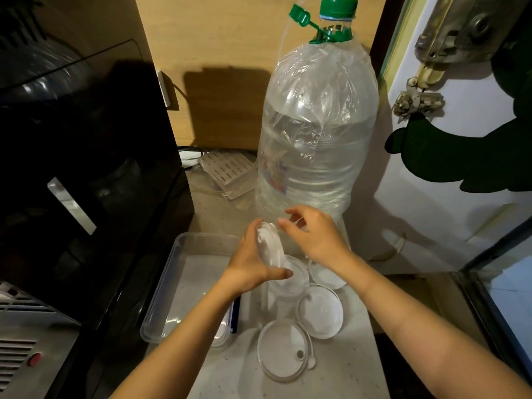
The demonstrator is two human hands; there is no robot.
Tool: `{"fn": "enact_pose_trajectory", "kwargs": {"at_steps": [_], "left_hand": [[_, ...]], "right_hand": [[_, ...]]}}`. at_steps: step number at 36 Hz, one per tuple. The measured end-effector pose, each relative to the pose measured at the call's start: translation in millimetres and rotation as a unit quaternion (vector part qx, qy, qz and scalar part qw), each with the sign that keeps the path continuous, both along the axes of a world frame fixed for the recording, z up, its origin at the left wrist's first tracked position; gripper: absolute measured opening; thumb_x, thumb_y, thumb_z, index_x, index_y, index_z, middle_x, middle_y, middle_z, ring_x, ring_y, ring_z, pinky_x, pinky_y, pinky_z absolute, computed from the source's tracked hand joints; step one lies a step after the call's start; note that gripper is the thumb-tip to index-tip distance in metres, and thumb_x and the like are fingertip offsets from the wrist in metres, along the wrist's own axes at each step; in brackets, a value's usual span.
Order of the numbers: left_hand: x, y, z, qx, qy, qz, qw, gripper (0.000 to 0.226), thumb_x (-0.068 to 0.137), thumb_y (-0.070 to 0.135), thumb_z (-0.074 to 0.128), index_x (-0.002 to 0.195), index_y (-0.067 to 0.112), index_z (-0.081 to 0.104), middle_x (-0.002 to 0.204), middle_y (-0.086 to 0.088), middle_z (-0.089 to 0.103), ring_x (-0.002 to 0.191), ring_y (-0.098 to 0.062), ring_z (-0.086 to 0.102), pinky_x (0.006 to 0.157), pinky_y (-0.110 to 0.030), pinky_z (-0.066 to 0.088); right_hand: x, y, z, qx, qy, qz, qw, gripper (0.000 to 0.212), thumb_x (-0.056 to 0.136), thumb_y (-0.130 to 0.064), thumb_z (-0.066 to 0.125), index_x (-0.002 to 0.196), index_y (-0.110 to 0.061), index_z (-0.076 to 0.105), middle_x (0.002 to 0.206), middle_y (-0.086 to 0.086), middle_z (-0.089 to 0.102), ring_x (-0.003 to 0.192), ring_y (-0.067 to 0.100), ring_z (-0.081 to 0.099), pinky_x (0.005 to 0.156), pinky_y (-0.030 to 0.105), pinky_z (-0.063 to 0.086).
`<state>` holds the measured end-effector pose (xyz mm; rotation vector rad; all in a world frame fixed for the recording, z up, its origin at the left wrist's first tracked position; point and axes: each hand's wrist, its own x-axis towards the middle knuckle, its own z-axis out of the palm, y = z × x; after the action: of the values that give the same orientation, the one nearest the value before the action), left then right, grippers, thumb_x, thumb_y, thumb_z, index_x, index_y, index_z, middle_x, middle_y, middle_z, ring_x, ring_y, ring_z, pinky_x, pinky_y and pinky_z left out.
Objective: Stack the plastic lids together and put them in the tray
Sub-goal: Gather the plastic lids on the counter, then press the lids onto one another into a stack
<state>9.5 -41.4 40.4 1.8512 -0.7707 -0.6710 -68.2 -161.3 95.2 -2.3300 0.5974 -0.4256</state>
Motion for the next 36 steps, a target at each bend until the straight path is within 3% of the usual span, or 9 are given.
{"fn": "enact_pose_trajectory", "kwargs": {"at_steps": [2,5,10,14,18,21,24,28,36], "left_hand": [[4.6,5.2,-2.4,-0.031,0.048,0.002,0.998,0.112,0.048,0.023,0.087,0.135,0.027,0.019,0.136,-0.007,0.038,0.120,-0.024,0.043,0.099,-0.034,0.041],[11.5,11.1,-2.6,-0.059,0.102,-0.003,0.993,0.105,0.057,0.011,0.085,0.134,0.032,0.018,0.135,-0.010,0.038,0.119,-0.026,0.044,0.094,-0.034,0.044],[25.9,20.4,-4.3,-0.116,0.207,-0.043,0.971,0.105,0.038,0.025,0.078,0.128,0.037,0.025,0.126,-0.009,0.043,0.108,-0.019,0.050,0.076,-0.023,0.050],[33.4,28.5,-8.9,-0.160,0.282,-0.083,0.942,0.097,0.038,0.016,0.074,0.124,0.033,0.034,0.125,-0.012,0.045,0.108,-0.021,0.052,0.079,-0.027,0.051],[39.7,34.9,-17.9,-0.190,0.338,-0.114,0.915,0.109,0.030,0.022,0.091,0.124,0.030,0.039,0.120,-0.009,0.052,0.110,-0.029,0.053,0.078,-0.029,0.055],[43.2,39.1,-23.2,-0.214,0.384,-0.137,0.887,0.108,0.034,0.021,0.093,0.127,0.027,0.038,0.124,-0.015,0.046,0.111,-0.034,0.053,0.072,-0.028,0.056],[47.1,42.8,-27.5,-0.229,0.411,-0.159,0.868,0.100,0.044,0.015,0.090,0.129,0.027,0.039,0.125,-0.015,0.047,0.109,-0.030,0.060,0.076,-0.030,0.057],[50.6,44.6,-31.4,-0.237,0.408,-0.174,0.864,0.077,0.051,0.015,0.086,0.120,0.028,0.056,0.115,-0.004,0.065,0.112,-0.029,0.058,0.085,-0.031,0.054],[50.7,43.7,-32.9,-0.244,0.413,-0.138,0.867,0.081,0.037,0.017,0.090,0.112,0.021,0.060,0.106,-0.007,0.064,0.106,-0.029,0.058,0.079,-0.028,0.056]], "right_hand": [[0.6,-11.7,-3.2,0.052,-0.012,-0.020,0.998,0.037,0.088,-0.032,0.057,0.118,-0.010,0.057,0.097,0.003,0.059,0.089,0.016,0.055,0.085,0.032,0.047],[1.6,-29.6,-15.7,0.098,0.001,-0.040,0.994,0.038,0.088,-0.028,0.058,0.121,-0.009,0.053,0.100,0.006,0.057,0.096,0.023,0.057,0.087,0.036,0.045],[0.5,-45.2,-52.6,0.094,0.120,-0.002,0.988,0.065,0.079,-0.029,0.069,0.134,-0.015,0.038,0.128,0.014,0.047,0.106,0.021,0.050,0.097,0.038,0.044],[-5.3,-38.6,-79.0,0.032,0.236,0.110,0.965,0.089,0.073,-0.033,0.075,0.143,-0.023,0.023,0.147,0.009,0.030,0.134,0.025,0.034,0.107,0.031,0.032],[-3.5,-28.1,-98.0,-0.050,0.305,0.157,0.938,0.093,0.064,-0.037,0.078,0.140,-0.024,0.027,0.140,0.005,0.036,0.129,0.027,0.038,0.102,0.035,0.038],[0.0,-23.1,-106.1,-0.090,0.350,0.176,0.916,0.104,0.064,-0.038,0.077,0.146,-0.026,0.014,0.148,0.007,0.027,0.136,0.028,0.028,0.110,0.039,0.030],[3.6,-20.7,-111.7,-0.119,0.370,0.178,0.904,0.108,0.064,-0.040,0.077,0.147,-0.026,0.009,0.153,0.007,0.020,0.140,0.029,0.020,0.115,0.043,0.020],[8.8,-16.5,-113.1,-0.152,0.374,0.180,0.897,0.107,0.065,-0.039,0.077,0.146,-0.023,0.010,0.153,0.006,0.021,0.140,0.030,0.022,0.117,0.044,0.011],[10.6,-15.5,-112.4,-0.130,0.337,0.159,0.919,0.102,0.065,-0.040,0.075,0.145,-0.021,0.015,0.149,0.005,0.028,0.136,0.028,0.030,0.115,0.043,0.021]]}}
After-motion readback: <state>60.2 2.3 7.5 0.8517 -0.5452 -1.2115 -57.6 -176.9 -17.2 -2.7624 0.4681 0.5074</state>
